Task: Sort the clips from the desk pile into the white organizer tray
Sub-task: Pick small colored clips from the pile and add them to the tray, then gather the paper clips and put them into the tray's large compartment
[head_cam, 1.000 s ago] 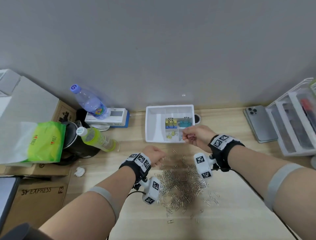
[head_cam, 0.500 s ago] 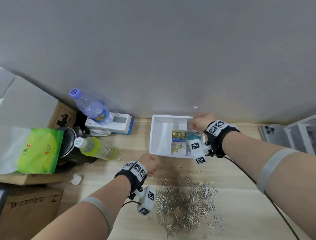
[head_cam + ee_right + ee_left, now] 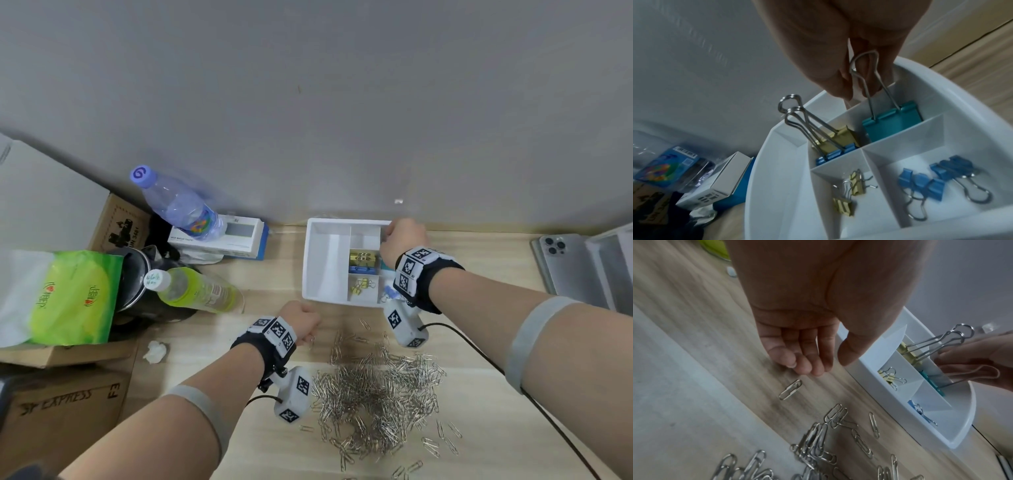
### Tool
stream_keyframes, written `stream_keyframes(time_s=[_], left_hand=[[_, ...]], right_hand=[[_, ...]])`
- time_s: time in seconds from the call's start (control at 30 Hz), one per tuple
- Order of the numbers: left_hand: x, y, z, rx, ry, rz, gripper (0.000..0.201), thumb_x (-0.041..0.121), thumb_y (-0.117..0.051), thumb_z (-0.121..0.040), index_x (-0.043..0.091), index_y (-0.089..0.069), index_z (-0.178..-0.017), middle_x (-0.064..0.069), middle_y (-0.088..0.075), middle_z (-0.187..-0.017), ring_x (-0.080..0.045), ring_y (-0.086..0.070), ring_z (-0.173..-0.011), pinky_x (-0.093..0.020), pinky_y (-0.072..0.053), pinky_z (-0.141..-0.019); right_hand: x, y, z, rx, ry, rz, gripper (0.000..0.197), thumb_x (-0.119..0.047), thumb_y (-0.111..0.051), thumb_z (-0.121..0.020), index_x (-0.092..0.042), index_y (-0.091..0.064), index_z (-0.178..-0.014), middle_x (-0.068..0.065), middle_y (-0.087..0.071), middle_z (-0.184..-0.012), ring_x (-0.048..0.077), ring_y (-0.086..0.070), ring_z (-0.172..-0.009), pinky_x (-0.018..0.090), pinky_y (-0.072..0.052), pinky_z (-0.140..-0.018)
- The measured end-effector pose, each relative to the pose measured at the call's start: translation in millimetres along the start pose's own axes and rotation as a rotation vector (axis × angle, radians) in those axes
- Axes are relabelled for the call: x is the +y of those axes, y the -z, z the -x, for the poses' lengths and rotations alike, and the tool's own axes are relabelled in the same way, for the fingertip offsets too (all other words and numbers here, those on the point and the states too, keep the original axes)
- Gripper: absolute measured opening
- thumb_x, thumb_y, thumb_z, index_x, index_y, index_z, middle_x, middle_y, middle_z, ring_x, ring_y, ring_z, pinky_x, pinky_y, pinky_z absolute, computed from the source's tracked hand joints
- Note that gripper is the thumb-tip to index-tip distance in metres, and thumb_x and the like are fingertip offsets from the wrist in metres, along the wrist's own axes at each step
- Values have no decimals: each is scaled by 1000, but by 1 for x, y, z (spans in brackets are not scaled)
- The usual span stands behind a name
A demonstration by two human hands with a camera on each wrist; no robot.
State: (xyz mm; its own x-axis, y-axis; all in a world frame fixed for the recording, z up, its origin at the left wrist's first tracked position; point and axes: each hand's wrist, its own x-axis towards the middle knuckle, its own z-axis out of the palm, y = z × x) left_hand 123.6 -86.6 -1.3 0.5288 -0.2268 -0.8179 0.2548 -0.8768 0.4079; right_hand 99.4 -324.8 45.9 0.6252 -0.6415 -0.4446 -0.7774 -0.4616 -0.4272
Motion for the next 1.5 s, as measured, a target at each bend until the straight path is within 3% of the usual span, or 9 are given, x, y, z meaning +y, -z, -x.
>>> stream_keyframes(time_s=[0.27,0.37,0.47,0.63,0.73,0.97,1.33,1.43,1.5], left_hand=[[-12,7,10,139,-10,-148,16,20,-55,-83,10,-65,-90,-3,-57,-68,-18,-51,-54,-20,-41,-51],[-17,6,17,175,-45,-206,18,22,-55,-84,14,-62,-100,-1,-59,-81,-16,-54,-66,-24,-43,-56],[-20,-1,24,158,-94,-264,22,18,-57,-82,17,-61,-104,-5,-61,-104,-20,-60,-87,-28,-51,-75],[-28,-24,37,145,-130,-474,51,12,-56,-81,15,-48,-132,-8,-39,-130,-26,-45,-120,-30,-41,-101],[-35,-38,44,152,-187,-476,62,12,-58,-74,17,-41,-134,-6,-35,-129,-24,-36,-121,-32,-39,-103],[-44,-69,44,186,-332,-427,64,19,-64,-67,17,-44,-127,-4,-39,-122,-23,-38,-117,-31,-40,-101],[-50,-86,65,-19,-309,-441,26,23,-59,-61,19,-56,-87,-1,-53,-95,-25,-55,-99,-26,-41,-75],[-53,-85,70,-25,-297,-352,26,22,-59,-66,20,-62,-92,0,-59,-95,-20,-60,-90,-34,-54,-78],[-57,-79,74,56,-258,-326,26,24,-63,-74,19,-62,-100,-1,-58,-102,-19,-61,-92,-36,-55,-84]], right_hand=[[16,8,25,159,300,-168,23,-15,-53,-85,-17,-62,-106,-5,-57,-98,16,-57,-84,33,-51,-80],[21,3,51,-3,420,-170,20,-15,-56,-84,-20,-62,-101,-9,-61,-82,11,-58,-72,32,-53,-74],[25,-8,77,-158,508,-61,13,-19,-55,-85,-20,-64,-95,-9,-63,-79,10,-60,-72,35,-56,-73],[46,-52,113,-383,504,129,28,-22,-55,-84,-20,-60,-112,-3,-63,-101,15,-61,-89,37,-55,-83],[63,-81,119,-387,508,284,55,-27,-60,-81,-17,-47,-134,4,-49,-129,22,-49,-115,38,-47,-96],[68,-109,119,-288,610,367,63,-26,-62,-72,-28,-46,-132,1,-40,-133,24,-34,-124,41,-38,-96],[98,-105,151,-550,632,249,49,-21,-57,-70,-23,-59,-119,-1,-57,-120,21,-49,-113,36,-45,-97],[103,-93,155,-558,602,178,37,-22,-55,-74,-29,-62,-109,-6,-65,-101,19,-60,-92,34,-52,-80],[106,-83,151,-422,566,174,29,-23,-55,-79,-26,-61,-106,-6,-59,-96,19,-58,-90,35,-52,-77]])
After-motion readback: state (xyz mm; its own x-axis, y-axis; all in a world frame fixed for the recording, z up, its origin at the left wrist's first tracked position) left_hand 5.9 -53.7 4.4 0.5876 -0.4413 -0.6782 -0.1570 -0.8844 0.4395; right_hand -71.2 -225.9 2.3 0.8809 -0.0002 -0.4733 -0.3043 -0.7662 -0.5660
